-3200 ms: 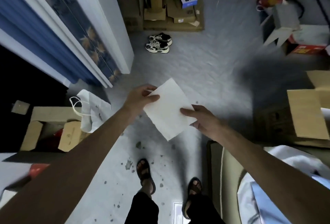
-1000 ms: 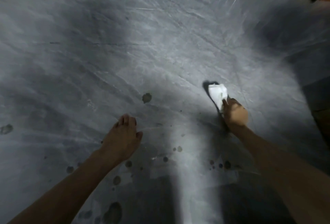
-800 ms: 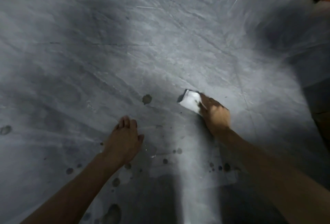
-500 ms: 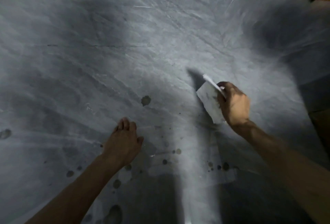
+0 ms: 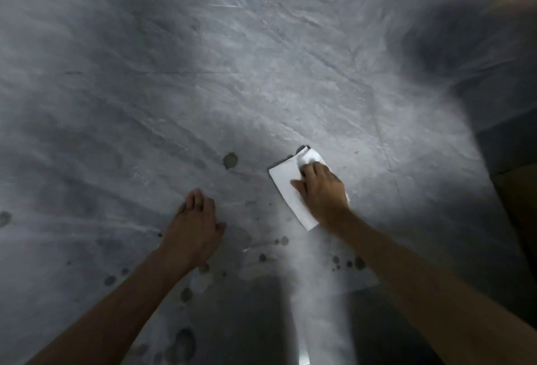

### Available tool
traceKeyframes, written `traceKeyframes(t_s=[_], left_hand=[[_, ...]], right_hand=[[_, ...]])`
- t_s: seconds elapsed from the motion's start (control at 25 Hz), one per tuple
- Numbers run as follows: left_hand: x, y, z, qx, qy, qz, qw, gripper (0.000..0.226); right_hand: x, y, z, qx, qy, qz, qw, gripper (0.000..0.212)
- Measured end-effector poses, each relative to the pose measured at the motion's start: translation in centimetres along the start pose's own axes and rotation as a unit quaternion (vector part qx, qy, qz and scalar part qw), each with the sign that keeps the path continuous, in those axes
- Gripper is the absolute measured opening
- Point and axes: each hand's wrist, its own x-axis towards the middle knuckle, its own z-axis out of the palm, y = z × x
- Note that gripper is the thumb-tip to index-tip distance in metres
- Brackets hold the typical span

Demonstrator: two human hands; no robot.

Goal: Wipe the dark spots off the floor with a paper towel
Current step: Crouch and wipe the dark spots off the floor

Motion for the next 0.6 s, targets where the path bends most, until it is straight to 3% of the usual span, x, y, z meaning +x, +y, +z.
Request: traceKeyframes(t_s=[0.08, 0.2, 0.32, 0.36, 0.4, 0.48, 0.52, 0.6], left_hand=[[0.3, 0.1, 0.0, -0.003, -0.004, -0.009, 1.0, 0.054], [0.7, 1.3, 0.1, -0.004, 0.021, -0.038, 0.999, 0.05], [1.5, 2.5, 0.4, 0.013, 0.067, -0.041, 0.997, 0.041], [1.7, 2.6, 0.7, 0.015, 0.068, -0.045, 0.997, 0.042], [1.8, 2.7, 1.1, 0.025, 0.064, -0.05, 0.996, 0.045], [2.1, 2.7, 1.5, 0.054, 0.05, -0.05, 0.996, 0.053], [2.1, 2.6, 1.7, 0.053, 0.043, -0.053, 0.996, 0.055], [2.4, 3.0, 1.9, 0.046, 0.03, -0.064, 0.996, 0.054]], right_hand=[[1.0, 0.8, 0.1, -0.022, 0.029, -0.047, 0.998, 0.021], [0.4, -1.5, 0.6, -0.012, 0.06, -0.038, 0.997, 0.013], [-0.6, -4.5, 2.1, 0.001, 0.01, -0.175, 0.985, 0.005], [0.1, -3.2, 2.1, 0.008, 0.009, -0.217, 0.976, 0.013], [0.8, -1.0, 1.4, 0.027, 0.006, -0.197, 0.98, 0.024], [2.7, 5.2, -0.7, 0.028, -0.024, 0.005, 0.999, 0.032], [3.2, 8.5, -1.4, -0.01, -0.03, 0.116, 0.993, 0.031], [3.3, 11.5, -2.1, -0.056, -0.002, 0.249, 0.967, 0.028]])
